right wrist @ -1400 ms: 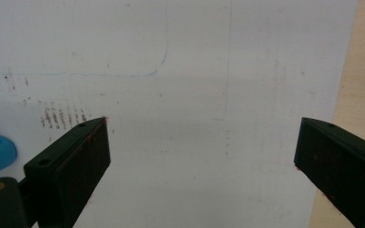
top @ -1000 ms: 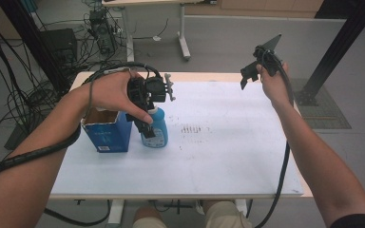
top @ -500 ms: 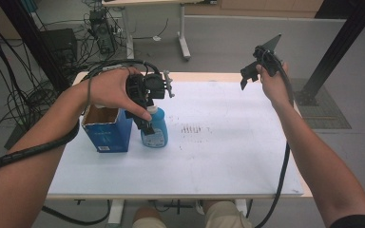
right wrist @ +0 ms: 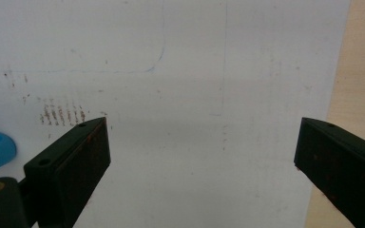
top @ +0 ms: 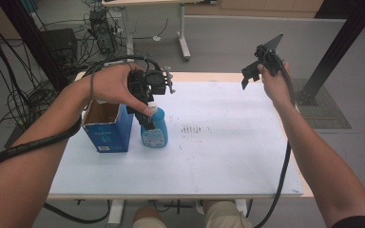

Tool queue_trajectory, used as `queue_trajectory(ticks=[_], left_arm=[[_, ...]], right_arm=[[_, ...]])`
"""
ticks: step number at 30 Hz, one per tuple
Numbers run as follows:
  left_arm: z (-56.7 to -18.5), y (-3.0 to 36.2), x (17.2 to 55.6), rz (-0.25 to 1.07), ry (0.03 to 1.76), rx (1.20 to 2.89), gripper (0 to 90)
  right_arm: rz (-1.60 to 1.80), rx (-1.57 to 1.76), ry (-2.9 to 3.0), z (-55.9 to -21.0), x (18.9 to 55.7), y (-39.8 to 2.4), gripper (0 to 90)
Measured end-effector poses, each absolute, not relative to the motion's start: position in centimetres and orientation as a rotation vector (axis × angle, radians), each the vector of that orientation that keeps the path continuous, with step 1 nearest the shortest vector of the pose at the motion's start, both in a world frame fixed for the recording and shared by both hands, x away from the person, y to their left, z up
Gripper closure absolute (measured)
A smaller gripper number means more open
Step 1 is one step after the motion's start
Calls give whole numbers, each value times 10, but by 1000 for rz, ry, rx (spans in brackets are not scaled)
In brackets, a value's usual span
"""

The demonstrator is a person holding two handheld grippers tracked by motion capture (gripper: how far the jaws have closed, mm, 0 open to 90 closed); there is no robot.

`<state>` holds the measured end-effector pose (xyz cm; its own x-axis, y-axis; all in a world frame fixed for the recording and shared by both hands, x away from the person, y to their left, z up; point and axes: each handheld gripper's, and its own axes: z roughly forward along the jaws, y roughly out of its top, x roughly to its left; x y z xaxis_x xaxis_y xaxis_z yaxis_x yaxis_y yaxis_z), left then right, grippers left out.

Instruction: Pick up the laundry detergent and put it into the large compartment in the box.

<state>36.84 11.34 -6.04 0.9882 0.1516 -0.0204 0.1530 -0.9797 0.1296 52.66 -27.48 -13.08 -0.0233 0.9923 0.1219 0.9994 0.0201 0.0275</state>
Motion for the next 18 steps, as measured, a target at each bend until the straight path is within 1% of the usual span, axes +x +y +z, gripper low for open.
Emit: queue_trajectory(ticks=[10, 18], left_arm=[[-58, 108, 378, 12, 245, 3012, 62], [-60, 104, 385, 37, 238, 3016, 59]], right_arm=[[-161, -2141, -2205, -130, 525, -271, 45], [-166, -2150, -2194, -128, 523, -277, 45]])
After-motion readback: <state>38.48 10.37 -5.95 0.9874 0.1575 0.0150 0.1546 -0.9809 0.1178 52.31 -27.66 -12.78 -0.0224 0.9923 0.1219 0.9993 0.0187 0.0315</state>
